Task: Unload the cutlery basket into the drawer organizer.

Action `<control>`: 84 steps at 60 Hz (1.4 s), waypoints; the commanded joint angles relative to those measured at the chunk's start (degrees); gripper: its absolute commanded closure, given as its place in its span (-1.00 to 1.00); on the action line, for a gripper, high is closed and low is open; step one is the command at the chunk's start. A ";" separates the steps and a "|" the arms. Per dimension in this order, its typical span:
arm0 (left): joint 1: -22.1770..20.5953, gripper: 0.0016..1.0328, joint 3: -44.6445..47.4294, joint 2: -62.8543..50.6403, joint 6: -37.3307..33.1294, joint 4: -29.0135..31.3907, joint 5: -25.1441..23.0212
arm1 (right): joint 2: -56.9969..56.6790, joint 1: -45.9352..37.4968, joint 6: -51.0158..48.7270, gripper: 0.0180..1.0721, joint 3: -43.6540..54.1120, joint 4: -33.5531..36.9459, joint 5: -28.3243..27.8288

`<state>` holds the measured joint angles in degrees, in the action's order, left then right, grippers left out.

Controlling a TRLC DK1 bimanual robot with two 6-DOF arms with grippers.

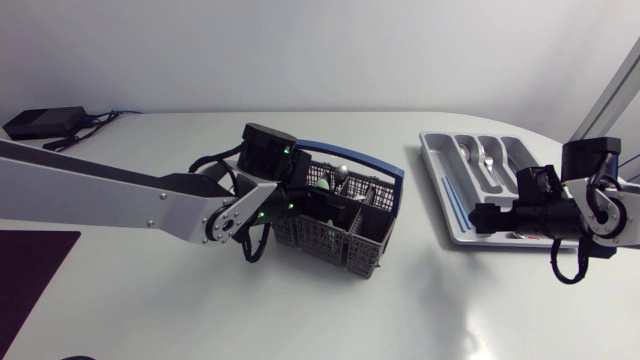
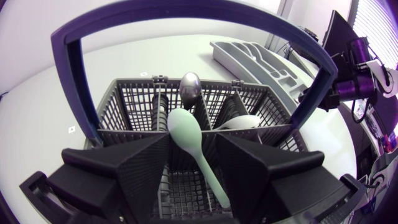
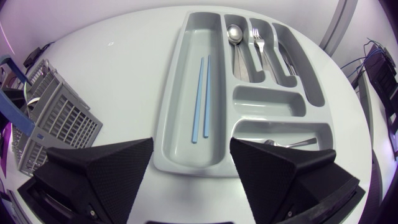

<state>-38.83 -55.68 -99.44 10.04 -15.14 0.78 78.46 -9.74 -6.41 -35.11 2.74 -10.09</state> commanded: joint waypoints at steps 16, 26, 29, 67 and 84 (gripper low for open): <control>-1.34 0.37 -1.01 -3.31 -1.34 -3.58 0.54 | 1.61 1.04 0.70 -0.69 2.07 -1.25 0.16; -1.86 0.53 -1.45 -3.92 -1.96 -4.02 0.54 | 1.96 1.21 0.70 -0.69 2.07 -1.51 0.33; -2.13 0.53 -1.36 -3.92 -2.22 -4.11 0.54 | 1.96 1.21 0.70 -0.69 2.07 -1.51 0.33; -5.73 0.81 3.03 0.39 -5.39 -5.34 0.54 | 2.14 1.74 0.70 -0.69 2.95 -2.22 0.95; -6.70 0.79 4.18 1.70 -7.05 -6.05 0.63 | 1.96 2.44 0.79 -0.69 3.30 -2.30 1.83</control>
<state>-45.45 -52.73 -98.56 3.99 -20.51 1.41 79.94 -7.95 -6.41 -33.39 1.04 -8.75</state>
